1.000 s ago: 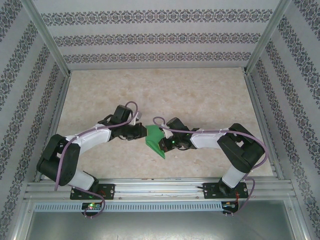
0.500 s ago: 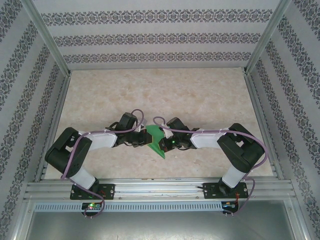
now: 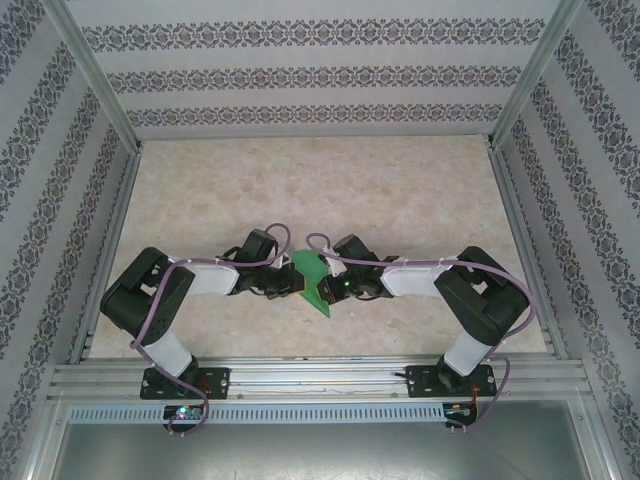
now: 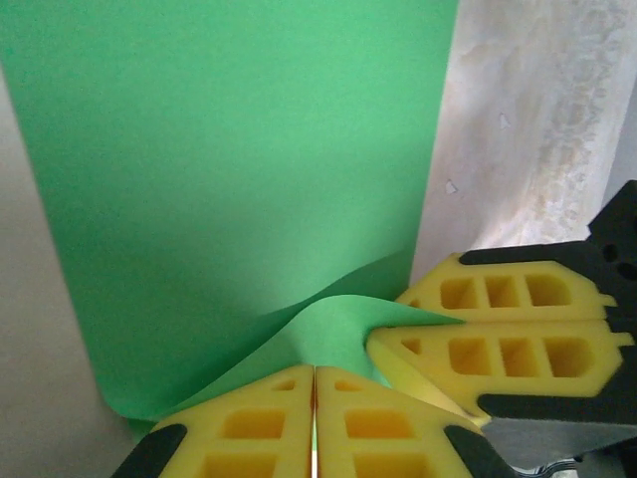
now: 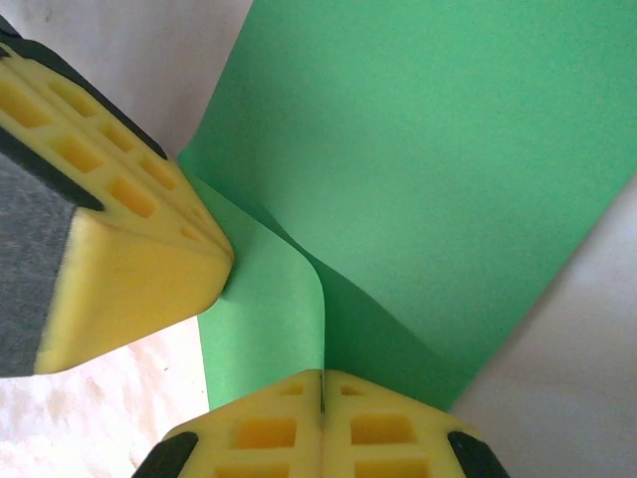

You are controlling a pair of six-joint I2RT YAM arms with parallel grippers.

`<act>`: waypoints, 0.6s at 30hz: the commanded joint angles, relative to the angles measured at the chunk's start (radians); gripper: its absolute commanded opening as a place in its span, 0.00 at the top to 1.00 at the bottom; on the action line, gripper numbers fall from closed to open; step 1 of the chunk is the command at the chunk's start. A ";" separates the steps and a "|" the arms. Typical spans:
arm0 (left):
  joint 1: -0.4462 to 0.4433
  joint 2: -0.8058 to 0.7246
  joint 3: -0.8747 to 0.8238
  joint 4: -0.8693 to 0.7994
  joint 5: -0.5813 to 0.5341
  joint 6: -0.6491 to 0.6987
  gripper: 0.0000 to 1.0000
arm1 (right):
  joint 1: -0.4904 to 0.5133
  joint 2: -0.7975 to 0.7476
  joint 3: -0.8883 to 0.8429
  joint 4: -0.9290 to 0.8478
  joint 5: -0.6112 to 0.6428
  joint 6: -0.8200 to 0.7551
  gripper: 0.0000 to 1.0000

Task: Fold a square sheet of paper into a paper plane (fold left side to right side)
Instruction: Third fold the triangle at the center of the table.

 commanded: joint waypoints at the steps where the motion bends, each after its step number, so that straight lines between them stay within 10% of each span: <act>1: -0.009 0.012 -0.007 0.004 -0.013 0.009 0.90 | -0.014 0.051 -0.020 -0.097 0.038 -0.010 1.00; 18: -0.009 0.020 0.001 -0.126 -0.073 0.045 0.91 | -0.018 0.039 -0.006 -0.101 0.034 -0.003 1.00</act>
